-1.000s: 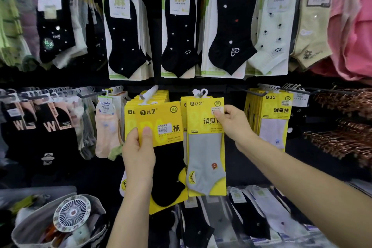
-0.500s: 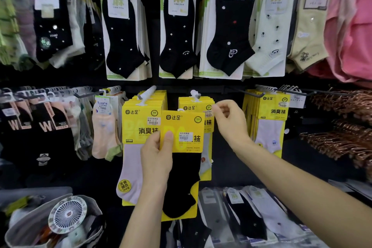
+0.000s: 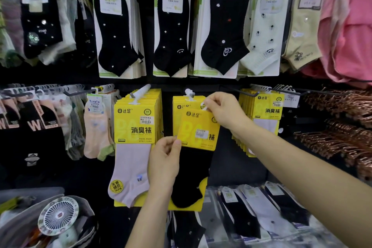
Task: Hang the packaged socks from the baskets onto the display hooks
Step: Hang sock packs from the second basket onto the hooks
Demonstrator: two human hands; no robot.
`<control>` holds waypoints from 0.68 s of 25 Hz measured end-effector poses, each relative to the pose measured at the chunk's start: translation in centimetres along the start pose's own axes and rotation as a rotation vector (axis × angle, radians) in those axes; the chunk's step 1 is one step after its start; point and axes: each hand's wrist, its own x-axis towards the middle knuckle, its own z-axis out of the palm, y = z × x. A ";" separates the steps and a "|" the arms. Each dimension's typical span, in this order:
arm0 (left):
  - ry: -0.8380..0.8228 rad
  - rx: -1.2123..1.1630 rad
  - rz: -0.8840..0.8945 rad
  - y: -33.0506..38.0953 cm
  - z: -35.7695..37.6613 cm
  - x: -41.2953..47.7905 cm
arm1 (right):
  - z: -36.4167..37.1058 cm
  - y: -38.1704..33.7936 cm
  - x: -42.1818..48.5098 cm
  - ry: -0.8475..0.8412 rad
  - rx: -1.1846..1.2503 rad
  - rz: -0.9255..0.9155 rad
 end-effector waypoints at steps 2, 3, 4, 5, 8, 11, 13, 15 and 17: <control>0.035 0.001 0.004 -0.2 0.1 0.1 | -0.4 -0.3 1.5 0.067 -0.001 0.010; 0.043 0.008 -0.002 -0.2 0.1 0.2 | -0.4 -0.5 2.2 0.081 0.003 0.016; 0.045 0.011 -0.011 -0.3 0.1 0.2 | -0.1 -0.7 2.8 0.084 0.004 0.018; 0.046 0.003 -0.020 -0.4 0.1 0.3 | 0.3 -0.8 3.3 0.082 0.000 0.017; 0.043 -0.024 -0.028 -0.6 0.2 0.3 | 1.8 -1.0 4.5 0.071 -0.036 -0.010; 0.008 -0.007 -0.020 -0.8 0.4 0.3 | 2.5 -0.9 4.9 0.070 -0.097 -0.025; -0.019 0.005 -0.024 -0.9 0.4 0.2 | 2.5 -0.7 4.8 0.081 -0.123 -0.052; -0.027 0.041 -0.033 -1.0 0.3 0.1 | 2.2 -0.5 4.1 0.107 -0.124 -0.088; -0.028 0.078 -0.035 -1.3 0.1 0.0 | 1.5 0.5 2.8 0.150 -0.070 -0.117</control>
